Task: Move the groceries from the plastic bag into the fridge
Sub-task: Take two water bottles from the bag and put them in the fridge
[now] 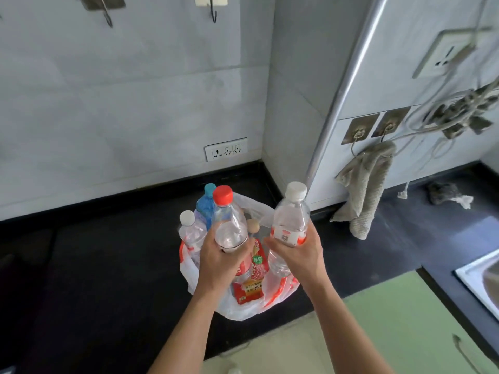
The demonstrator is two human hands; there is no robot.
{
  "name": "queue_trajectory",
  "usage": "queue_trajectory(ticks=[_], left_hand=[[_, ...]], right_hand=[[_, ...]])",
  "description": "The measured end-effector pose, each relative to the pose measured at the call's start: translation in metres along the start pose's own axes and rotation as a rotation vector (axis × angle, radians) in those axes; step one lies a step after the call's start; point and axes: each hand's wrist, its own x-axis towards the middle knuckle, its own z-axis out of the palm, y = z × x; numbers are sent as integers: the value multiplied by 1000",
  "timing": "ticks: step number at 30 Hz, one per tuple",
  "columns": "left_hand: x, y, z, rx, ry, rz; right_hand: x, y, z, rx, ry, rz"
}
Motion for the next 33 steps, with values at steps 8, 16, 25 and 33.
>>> queue_trajectory(ticks=[8,16,25,33], left_hand=[[-7,37,-9,-16,19,98],[-13,29,-46,-28,105,63],[-40,17,-105,9,411,2],[-103,14,-124,17,811,-99]], right_hand=[[-24,-39,-8,104,77,-79],[-31,-41,26,65,4,-126],[-33,-65,87,56,-303,-276],[-56,-76,128,69,-739,-318]])
